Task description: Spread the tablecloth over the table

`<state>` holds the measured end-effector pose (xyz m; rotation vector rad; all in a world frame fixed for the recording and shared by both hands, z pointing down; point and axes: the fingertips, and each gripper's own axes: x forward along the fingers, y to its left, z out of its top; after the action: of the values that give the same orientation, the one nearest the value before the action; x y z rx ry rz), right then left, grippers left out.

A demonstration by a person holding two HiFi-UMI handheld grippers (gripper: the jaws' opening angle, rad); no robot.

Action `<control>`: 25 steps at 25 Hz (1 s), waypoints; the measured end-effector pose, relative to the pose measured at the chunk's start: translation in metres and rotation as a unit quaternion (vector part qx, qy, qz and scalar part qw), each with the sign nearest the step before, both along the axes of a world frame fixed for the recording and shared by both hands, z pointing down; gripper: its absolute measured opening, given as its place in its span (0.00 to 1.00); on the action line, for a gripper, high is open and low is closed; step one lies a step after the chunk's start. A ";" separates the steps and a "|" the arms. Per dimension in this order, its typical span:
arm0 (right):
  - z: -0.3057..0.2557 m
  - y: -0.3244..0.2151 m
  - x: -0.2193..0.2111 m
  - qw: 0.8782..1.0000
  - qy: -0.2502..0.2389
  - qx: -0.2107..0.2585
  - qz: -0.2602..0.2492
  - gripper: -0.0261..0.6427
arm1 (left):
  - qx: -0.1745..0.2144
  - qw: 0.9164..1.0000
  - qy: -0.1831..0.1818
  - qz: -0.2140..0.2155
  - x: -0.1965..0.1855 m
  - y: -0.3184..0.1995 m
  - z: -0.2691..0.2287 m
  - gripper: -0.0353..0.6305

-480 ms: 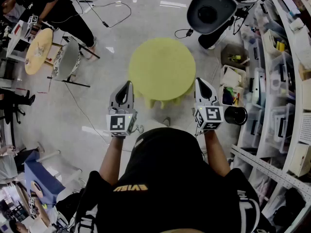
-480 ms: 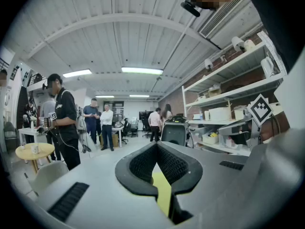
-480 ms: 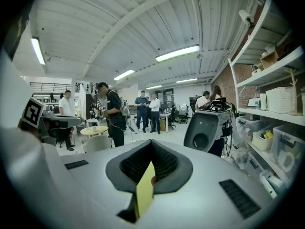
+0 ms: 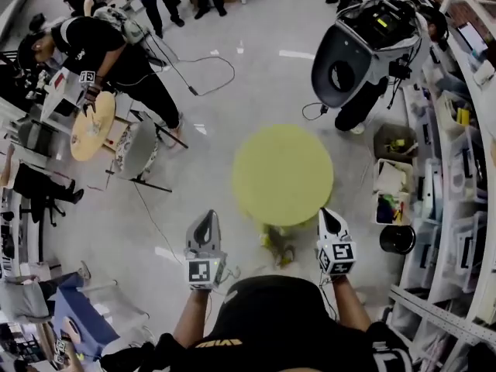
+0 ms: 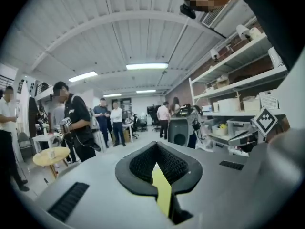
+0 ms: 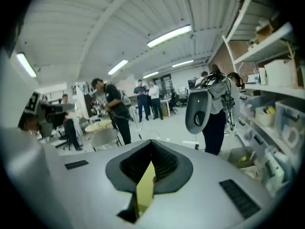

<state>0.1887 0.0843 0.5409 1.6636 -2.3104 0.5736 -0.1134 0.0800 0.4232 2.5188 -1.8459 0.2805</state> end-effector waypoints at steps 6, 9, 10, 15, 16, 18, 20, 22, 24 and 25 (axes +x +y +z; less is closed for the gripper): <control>0.030 -0.041 -0.015 0.997 -0.006 -0.079 0.021 0.04 | -0.028 0.998 -0.015 0.046 0.007 -0.064 0.021 0.08; 0.034 -0.072 -0.026 0.995 0.016 -0.096 0.014 0.04 | -0.044 0.998 0.005 0.051 0.009 -0.107 0.033 0.08; 0.038 -0.081 -0.032 0.994 0.024 -0.106 0.006 0.08 | -0.054 0.997 0.009 0.054 0.008 -0.120 0.042 0.09; 0.077 -0.105 -0.052 0.981 0.081 -0.169 -0.051 0.40 | -0.156 0.982 0.004 0.102 0.012 -0.163 0.125 0.44; 0.088 -0.105 -0.054 0.976 0.092 -0.187 -0.064 0.44 | -0.181 0.977 -0.009 0.115 0.014 -0.167 0.147 0.47; 0.114 -0.102 -0.059 0.963 0.117 -0.227 -0.087 0.52 | -0.233 0.961 -0.047 0.144 0.016 -0.169 0.196 0.52; 0.140 -0.102 -0.061 0.950 0.143 -0.259 -0.105 0.53 | -0.290 0.936 -0.080 0.180 0.014 -0.166 0.244 0.52; 0.164 -0.127 -0.065 0.945 0.160 -0.259 -0.123 0.53 | -0.333 0.914 -0.115 0.198 0.005 -0.178 0.284 0.51; 0.187 -0.153 -0.065 0.941 0.165 -0.255 -0.148 0.53 | -0.357 0.900 -0.152 0.196 -0.001 -0.196 0.314 0.50; 0.201 -0.158 -0.059 0.936 0.169 -0.262 -0.162 0.53 | -0.370 0.893 -0.166 0.193 0.000 -0.202 0.326 0.48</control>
<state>0.1296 -0.0741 0.7424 1.0171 -1.9005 0.6893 -0.1131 -0.1217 0.7494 2.2984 -0.9536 1.2177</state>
